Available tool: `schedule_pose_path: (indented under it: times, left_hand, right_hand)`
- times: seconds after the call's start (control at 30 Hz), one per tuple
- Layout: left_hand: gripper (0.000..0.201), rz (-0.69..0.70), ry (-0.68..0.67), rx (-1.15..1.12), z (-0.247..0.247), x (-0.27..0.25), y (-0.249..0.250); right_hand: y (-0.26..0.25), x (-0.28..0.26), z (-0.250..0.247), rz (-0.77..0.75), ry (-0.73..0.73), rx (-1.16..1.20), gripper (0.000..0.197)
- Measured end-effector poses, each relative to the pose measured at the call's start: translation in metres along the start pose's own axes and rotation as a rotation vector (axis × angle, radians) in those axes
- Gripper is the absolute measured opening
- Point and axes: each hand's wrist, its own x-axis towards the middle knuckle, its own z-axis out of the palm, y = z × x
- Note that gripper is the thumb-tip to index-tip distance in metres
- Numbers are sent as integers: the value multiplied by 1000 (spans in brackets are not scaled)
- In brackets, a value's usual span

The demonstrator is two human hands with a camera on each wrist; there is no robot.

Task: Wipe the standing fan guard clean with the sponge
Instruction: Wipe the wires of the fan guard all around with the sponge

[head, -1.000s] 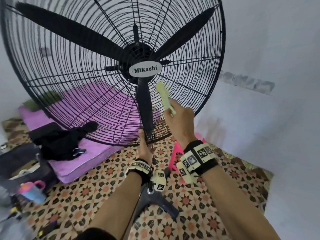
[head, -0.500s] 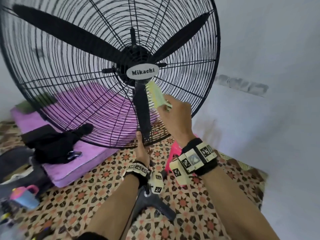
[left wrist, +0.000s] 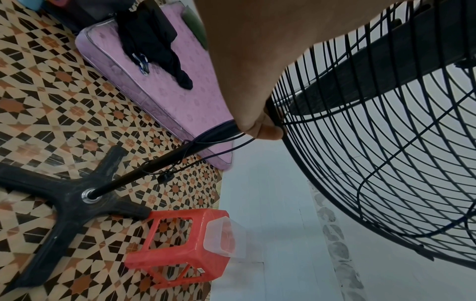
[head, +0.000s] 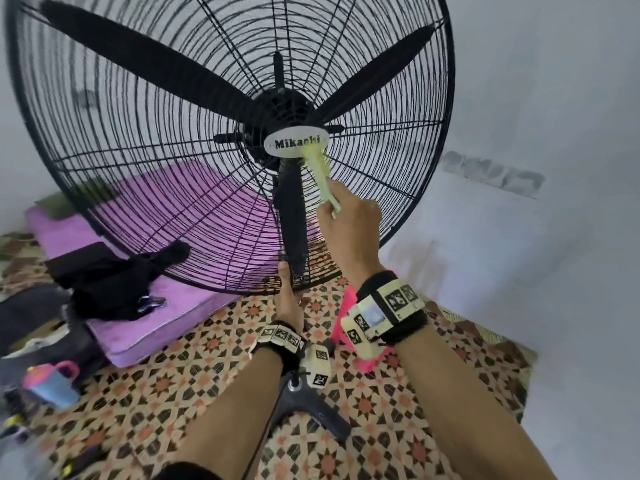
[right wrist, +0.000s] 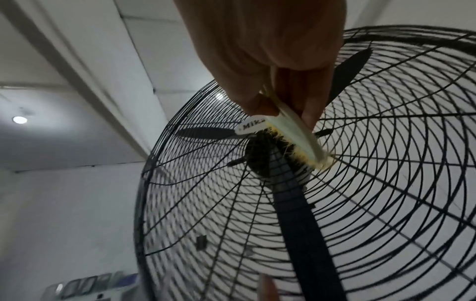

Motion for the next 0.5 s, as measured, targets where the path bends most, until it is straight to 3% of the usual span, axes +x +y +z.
schedule_pose_path:
  times: [0.1,0.23,0.3,0.4,0.5]
  left_hand:
    - [133,4,5,5,1,13,-5]
    - [136,-16,29,-12,0,14,-5]
    - [139,-37,40,-5,-3,20,-10]
    - [134,-41,35,27,-4,30,-15]
    - [133,-29,34,25,-4,37,-15]
  right_hand:
    - [-4,-2,-5,6,-113,172,37]
    - [5,10,-5,26,78,83,36]
    - [4,7,-1,1,36,4,36]
    - [2,7,-3,-2,-74,108,37]
    - [7,20,-10,68,61,170,36]
